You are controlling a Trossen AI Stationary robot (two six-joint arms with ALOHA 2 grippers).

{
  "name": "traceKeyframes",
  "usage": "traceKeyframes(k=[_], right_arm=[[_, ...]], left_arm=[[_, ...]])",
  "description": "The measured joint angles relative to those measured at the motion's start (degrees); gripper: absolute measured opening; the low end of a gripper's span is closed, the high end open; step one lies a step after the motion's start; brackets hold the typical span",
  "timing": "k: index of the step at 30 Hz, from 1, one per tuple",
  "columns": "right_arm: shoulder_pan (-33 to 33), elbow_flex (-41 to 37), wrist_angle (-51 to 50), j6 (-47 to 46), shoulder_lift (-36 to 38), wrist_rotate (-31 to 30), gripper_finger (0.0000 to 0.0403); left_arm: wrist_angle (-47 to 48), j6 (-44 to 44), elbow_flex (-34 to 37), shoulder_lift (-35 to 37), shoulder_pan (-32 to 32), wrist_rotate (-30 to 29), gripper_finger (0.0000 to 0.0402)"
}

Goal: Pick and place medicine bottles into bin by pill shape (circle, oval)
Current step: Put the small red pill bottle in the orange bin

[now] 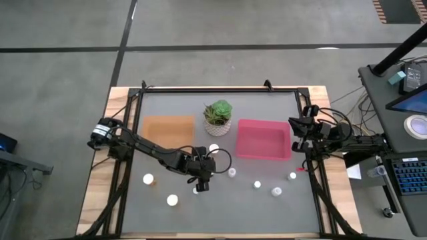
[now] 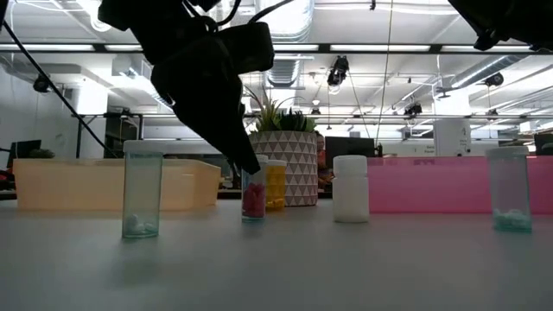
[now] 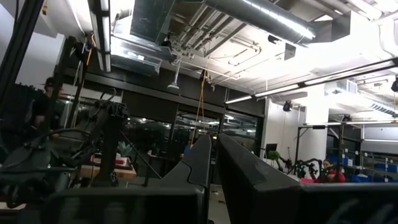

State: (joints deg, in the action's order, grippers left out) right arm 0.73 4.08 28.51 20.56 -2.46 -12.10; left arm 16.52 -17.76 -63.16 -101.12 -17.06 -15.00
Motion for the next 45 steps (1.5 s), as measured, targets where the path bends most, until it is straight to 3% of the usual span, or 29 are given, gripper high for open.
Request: traceKeyframes(k=[15,25,36,45], right_arm=[[0.0,0.0,0.0,0.0,0.0,0.0,0.0022],[0.0,0.0,-0.4,0.0,0.0,0.0,0.0022],[0.0,0.0,-1.6,0.0,0.0,-2.6,0.0022],[0.0,0.0,-1.8,0.0,-0.1,-3.0,0.0022]], left_arm=[[-0.1,1.5,0.0,0.0,0.0,0.0,0.0096],[3.0,5.0,0.0,3.4,-0.1,-0.8,0.0093],[12.9,4.5,5.8,23.7,2.6,-13.1,0.0093],[21.3,-14.9,21.7,44.7,9.4,-22.8,0.0093]])
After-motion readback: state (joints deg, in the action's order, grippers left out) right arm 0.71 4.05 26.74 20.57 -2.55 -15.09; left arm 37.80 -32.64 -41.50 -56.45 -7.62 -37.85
